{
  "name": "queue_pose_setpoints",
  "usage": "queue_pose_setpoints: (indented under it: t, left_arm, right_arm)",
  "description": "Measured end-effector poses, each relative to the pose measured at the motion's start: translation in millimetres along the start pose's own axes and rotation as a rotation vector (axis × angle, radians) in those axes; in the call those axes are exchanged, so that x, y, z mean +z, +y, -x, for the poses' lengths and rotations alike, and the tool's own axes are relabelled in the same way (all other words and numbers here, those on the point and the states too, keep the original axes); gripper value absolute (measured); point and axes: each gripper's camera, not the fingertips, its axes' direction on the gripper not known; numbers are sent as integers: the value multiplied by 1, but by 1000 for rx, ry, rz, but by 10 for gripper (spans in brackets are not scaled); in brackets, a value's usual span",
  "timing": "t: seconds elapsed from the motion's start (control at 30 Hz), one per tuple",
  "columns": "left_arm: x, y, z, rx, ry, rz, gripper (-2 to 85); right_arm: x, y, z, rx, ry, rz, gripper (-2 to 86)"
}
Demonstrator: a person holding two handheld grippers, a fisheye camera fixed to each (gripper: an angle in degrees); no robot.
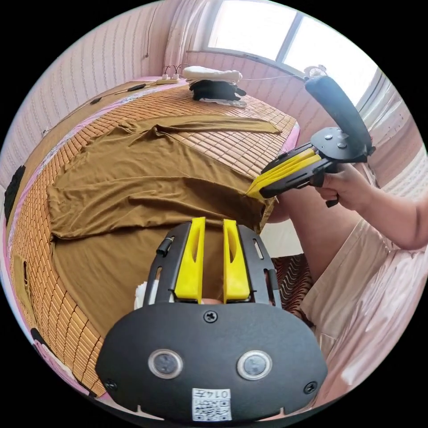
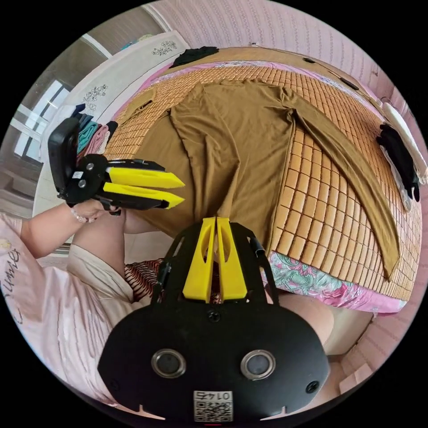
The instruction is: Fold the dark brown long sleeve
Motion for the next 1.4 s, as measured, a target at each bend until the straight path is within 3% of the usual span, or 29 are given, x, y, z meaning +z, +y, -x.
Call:
queue_pose_setpoints:
  t: [0.17,0.23,0.4,0.53,0.6,0.67,0.8,0.93,1.07,1.2,1.3,1.4]
  left_arm:
    - [41,-35,-44,161,-4,42,82]
    - [69,-48,-64,245,-65,145,81]
    - [97,-62,-84,305,-161,194,51]
    - [99,-74,-84,278,-104,158,47]
    - [100,-77,-82,262,-45,140,48]
    - [117,-81,-79,242,-53,216,44]
    - [130,-86,-74,225,-21,218,45]
    - [104,-95,-71,216,94,144,45]
    - [81,-123,-54,211,110,46,43]
    - [75,-178,-30,261,12,-35,41]
    - [78,-226,-19,269,36,-87,49]
    - [96,-272,-16,245,31,-64,55]
  right_arm:
    - [3,16,-46,110,46,54,-5]
    - [10,18,-56,117,31,65,-4]
    - [25,20,-71,111,17,63,5]
    - [45,15,-70,77,27,128,18]
    - [59,16,-64,32,143,174,4]
    - [62,19,-63,10,180,177,-1]
    - [68,32,-74,39,138,182,-1]
    - [46,52,-92,100,123,41,12]
    - [7,90,-161,370,196,-262,75]
    - [-12,141,-237,723,356,-508,92]
    - [-2,182,-272,992,490,-574,101]
    - [16,201,-288,1077,508,-561,109]
